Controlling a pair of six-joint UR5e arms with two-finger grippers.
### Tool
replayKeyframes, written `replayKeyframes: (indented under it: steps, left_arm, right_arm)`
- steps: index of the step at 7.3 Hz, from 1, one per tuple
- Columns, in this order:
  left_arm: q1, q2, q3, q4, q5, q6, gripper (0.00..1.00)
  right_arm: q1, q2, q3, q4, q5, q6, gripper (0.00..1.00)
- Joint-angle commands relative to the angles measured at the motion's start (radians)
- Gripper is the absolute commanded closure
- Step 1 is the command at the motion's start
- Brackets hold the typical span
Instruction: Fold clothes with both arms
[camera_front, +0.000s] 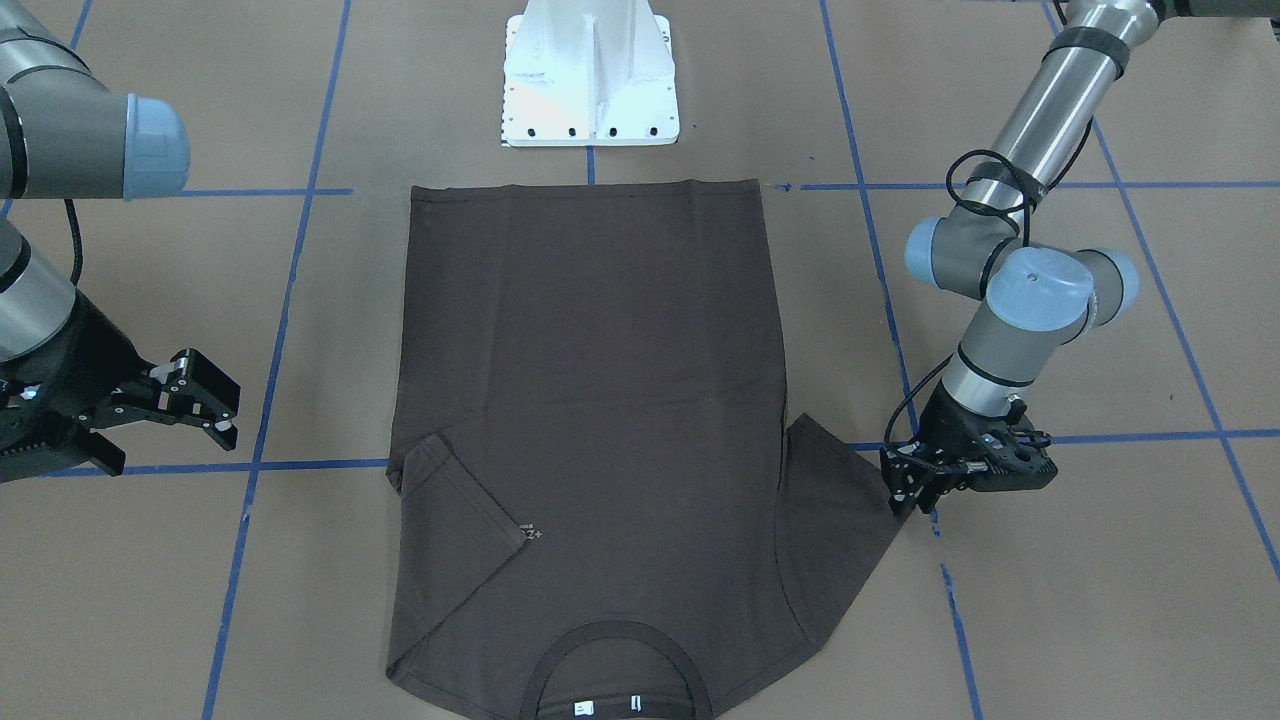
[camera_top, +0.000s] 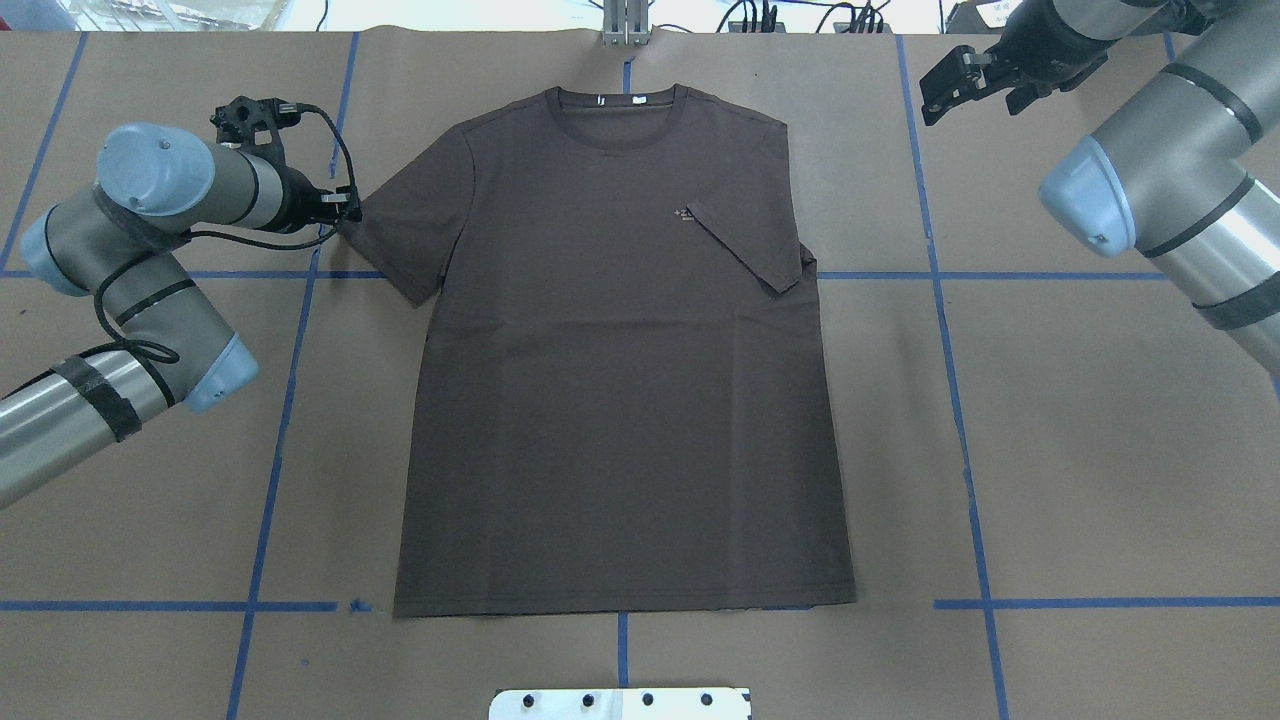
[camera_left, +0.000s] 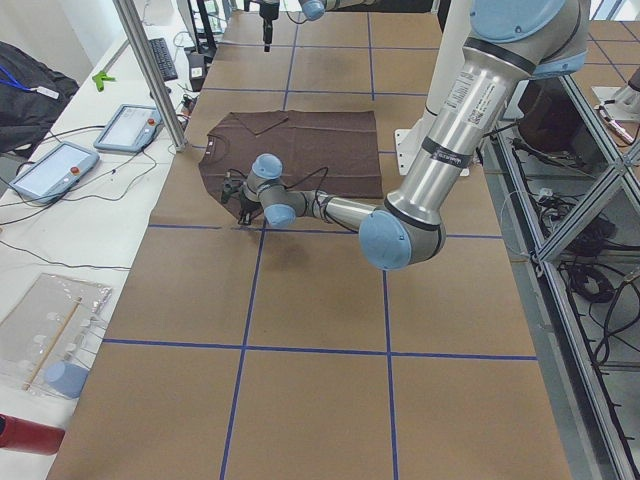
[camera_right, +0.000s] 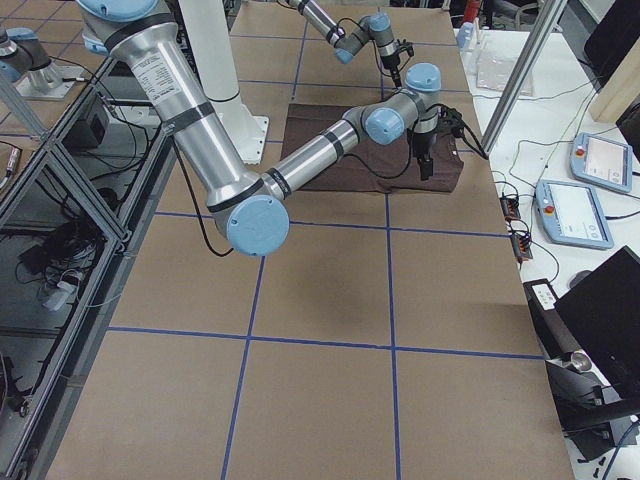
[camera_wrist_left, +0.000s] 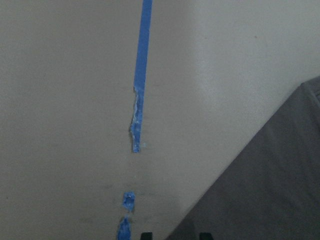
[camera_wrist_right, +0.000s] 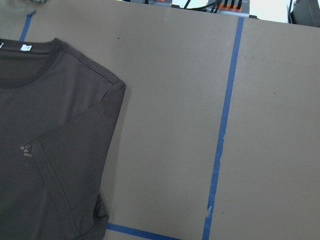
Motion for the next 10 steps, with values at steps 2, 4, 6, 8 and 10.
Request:
replayKeyframes:
  steps: [2, 4, 6, 8, 10]
  left_arm:
    - [0.001, -0.001, -0.002, 0.003, 0.003, 0.001, 0.57]
    - [0.003, -0.001, -0.002, 0.006, 0.005, 0.0, 0.58]
    - [0.004, -0.002, -0.003, 0.006, 0.003, -0.002, 1.0]
    - [0.007, -0.005, -0.005, 0.009, 0.005, -0.003, 1.0]
    - [0.006, -0.001, -0.021, 0.014, 0.0, 0.015, 1.0]
  right_arm:
    - [0.0, -0.003, 0.0, 0.001, 0.0, 0.001, 0.0]
    - [0.0, -0.003, 0.0, 0.001, 0.0, 0.001, 0.0]
    - [0.0, -0.004, 0.0, 0.001, 0.0, 0.001, 0.0]
    - [0.0, -0.009, 0.0, 0.001, 0.001, 0.0, 0.0]
    - [0.0, -0.009, 0.0, 0.001, 0.0, 0.001, 0.0]
